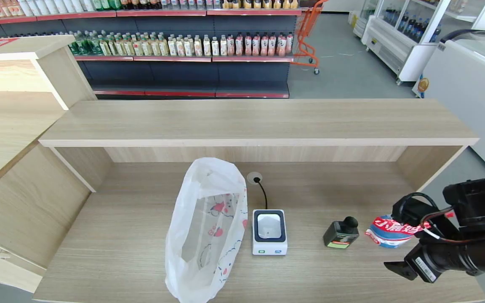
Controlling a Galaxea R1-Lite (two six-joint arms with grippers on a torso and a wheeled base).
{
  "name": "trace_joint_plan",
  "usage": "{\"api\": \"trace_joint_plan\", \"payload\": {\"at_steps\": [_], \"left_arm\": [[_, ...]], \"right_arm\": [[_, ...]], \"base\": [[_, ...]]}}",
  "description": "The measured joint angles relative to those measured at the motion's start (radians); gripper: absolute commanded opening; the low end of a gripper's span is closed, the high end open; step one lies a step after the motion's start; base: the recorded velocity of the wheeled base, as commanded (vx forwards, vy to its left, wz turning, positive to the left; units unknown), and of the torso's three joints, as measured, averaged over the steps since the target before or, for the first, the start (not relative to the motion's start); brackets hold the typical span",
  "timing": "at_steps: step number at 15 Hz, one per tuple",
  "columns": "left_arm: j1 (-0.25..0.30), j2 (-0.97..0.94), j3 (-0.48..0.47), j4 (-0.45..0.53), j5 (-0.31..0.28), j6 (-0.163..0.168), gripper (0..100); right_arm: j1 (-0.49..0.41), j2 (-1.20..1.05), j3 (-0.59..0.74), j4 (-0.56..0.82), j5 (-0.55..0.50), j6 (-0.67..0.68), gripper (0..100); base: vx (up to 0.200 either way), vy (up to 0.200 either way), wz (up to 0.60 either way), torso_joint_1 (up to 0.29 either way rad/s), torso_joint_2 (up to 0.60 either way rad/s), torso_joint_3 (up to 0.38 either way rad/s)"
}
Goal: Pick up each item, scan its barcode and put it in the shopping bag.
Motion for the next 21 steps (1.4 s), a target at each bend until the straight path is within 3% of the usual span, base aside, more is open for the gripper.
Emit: {"api": "trace_joint_plan", "payload": {"at_steps": [8, 12, 21], "left_arm": [[0.000, 0.000, 0.000, 0.000, 0.000, 0.000, 100], [0.000, 0.000, 0.000, 0.000, 0.000, 0.000, 100], [0.000, 0.000, 0.000, 0.000, 0.000, 0.000, 100]], "right_arm": [[0.012, 0.298, -0.013, -0.318, 0.089, -0.099, 100], [0.054, 0.402, -0.065, -0.403, 0.151, -0.099, 100], [0.103, 0.550, -0.132, -0.541, 0.154, -0.091, 100]], "base": [[0.000, 0.000, 0.00, 0.000, 0.00, 0.000], [0.000, 0.000, 0.00, 0.000, 0.00, 0.000], [0.000, 0.000, 0.00, 0.000, 0.00, 0.000]]}}
